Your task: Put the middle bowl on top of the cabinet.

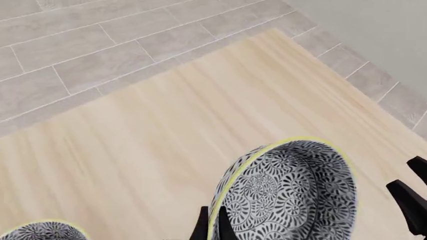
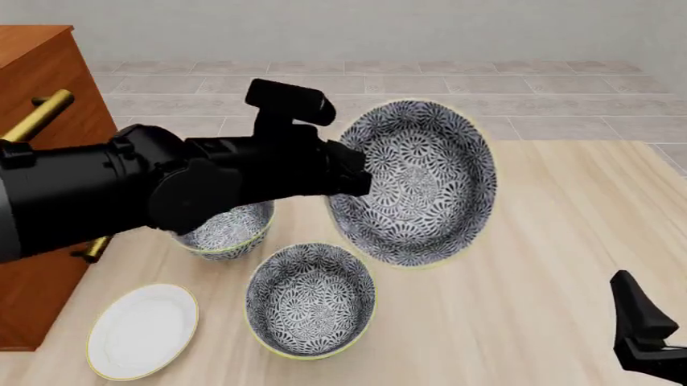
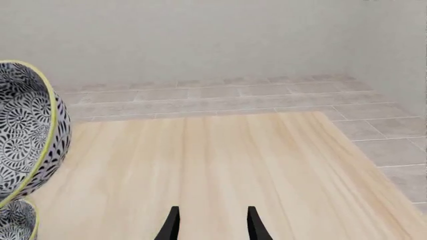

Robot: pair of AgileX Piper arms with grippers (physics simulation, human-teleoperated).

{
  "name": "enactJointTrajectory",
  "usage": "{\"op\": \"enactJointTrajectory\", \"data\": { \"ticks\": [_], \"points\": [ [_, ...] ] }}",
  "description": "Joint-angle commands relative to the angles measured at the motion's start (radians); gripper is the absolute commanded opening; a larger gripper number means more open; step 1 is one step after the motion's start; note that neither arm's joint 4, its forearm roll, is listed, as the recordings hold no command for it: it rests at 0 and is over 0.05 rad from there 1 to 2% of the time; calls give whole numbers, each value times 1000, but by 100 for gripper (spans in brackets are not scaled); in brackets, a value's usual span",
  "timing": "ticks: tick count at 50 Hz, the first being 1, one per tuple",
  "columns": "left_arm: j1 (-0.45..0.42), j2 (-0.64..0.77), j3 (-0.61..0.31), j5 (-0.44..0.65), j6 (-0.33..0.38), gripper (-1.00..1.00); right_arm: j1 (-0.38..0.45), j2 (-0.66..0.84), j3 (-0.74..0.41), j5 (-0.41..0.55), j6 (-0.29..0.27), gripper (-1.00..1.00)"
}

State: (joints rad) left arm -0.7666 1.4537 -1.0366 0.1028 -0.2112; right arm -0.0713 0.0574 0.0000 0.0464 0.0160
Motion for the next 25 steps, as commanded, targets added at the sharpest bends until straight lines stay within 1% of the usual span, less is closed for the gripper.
{"op": "enactJointTrajectory", "data": {
  "ticks": [1, 12, 21, 23, 25],
  "points": [
    [66, -79, -11, 53, -3, -100, -3, 5, 0, -7, -3, 100],
    [103, -144, -29, 111, -20, -100, 0, -29, 0, 25, -1, 100],
    [134, -207, -35, 152, -57, -100, -1, -38, 0, 33, 0, 100],
    [136, -221, -40, 164, -49, -100, -2, -37, 0, 31, 1, 100],
    [134, -229, -44, 173, -57, -100, -4, -34, 0, 28, 1, 100]
  ]
}}
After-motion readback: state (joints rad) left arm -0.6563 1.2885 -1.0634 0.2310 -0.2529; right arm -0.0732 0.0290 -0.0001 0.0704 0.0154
